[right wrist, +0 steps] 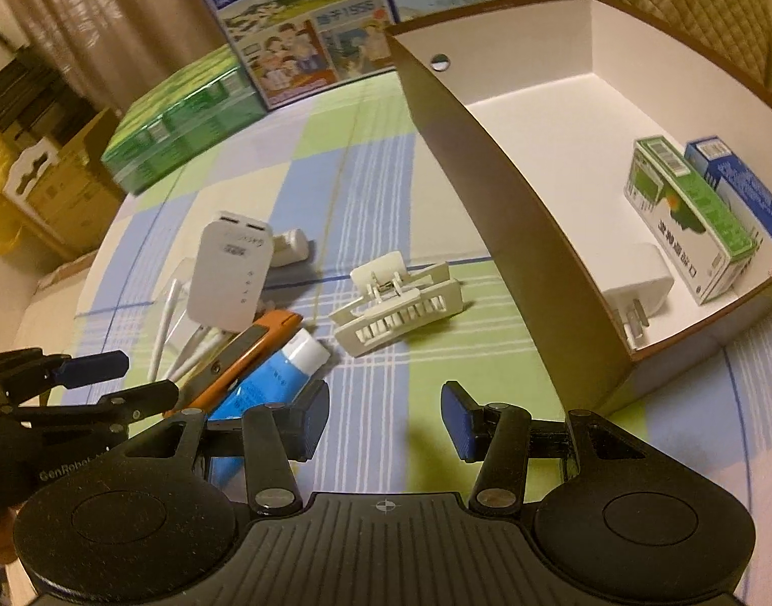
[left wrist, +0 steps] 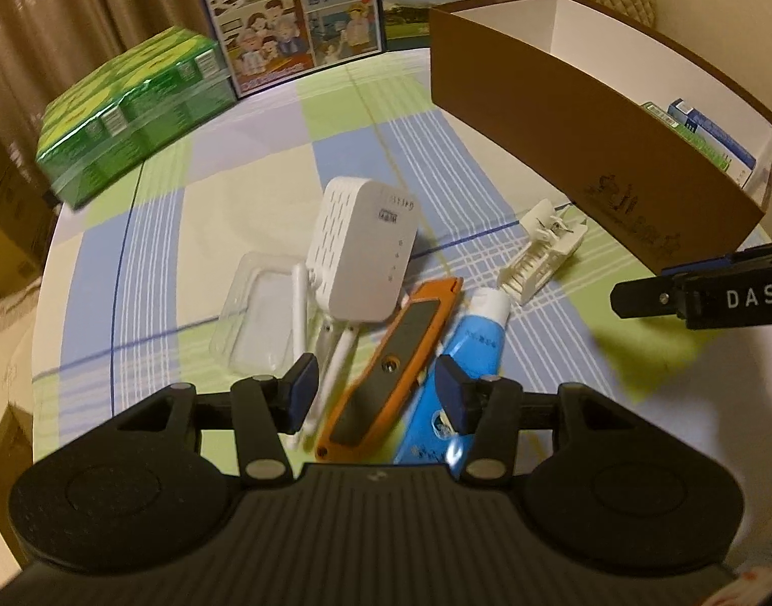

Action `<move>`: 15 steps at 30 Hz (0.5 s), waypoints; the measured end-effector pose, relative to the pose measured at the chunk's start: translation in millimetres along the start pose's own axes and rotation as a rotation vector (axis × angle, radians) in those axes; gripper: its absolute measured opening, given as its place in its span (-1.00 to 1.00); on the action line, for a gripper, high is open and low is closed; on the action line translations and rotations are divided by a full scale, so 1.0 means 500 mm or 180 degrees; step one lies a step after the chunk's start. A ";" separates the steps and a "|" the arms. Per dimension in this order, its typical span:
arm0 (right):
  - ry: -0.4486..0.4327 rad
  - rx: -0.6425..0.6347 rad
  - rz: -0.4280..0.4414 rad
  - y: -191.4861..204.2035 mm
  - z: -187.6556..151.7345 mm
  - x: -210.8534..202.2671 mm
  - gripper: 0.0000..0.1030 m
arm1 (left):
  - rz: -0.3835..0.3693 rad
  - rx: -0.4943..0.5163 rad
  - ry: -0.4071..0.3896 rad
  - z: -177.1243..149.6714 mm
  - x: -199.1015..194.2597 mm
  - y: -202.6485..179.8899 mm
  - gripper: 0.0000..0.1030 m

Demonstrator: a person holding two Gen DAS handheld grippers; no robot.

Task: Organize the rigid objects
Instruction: 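Grasp the white WiFi extender with the left gripper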

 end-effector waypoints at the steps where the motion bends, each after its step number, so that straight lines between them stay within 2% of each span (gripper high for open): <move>1: -0.0012 0.0051 -0.0019 -0.002 0.002 0.005 -0.10 | 0.0004 0.0027 -0.0022 0.005 0.007 -0.001 -0.07; 8: -0.0085 0.0379 -0.0138 -0.024 0.006 0.030 -0.10 | 0.0192 0.0235 -0.0222 0.045 0.047 -0.024 0.02; 12: -0.0093 0.0517 -0.0185 -0.038 0.004 0.034 -0.10 | 0.0245 0.0295 -0.0286 0.062 0.071 -0.036 0.17; 15: -0.0095 0.0596 -0.0234 -0.049 0.000 0.034 -0.10 | 0.0348 0.0306 -0.0316 0.071 0.089 -0.041 0.19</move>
Point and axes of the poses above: each gripper's, at about its wrist camera, not at the fingertips, and x roughly the way its jaws point, y to its left, z to its top, the point moved 3 cm from there along x, roughly the way its jaws point, and after that the axes turned 14 degrees about z, right-handed, at the moved point
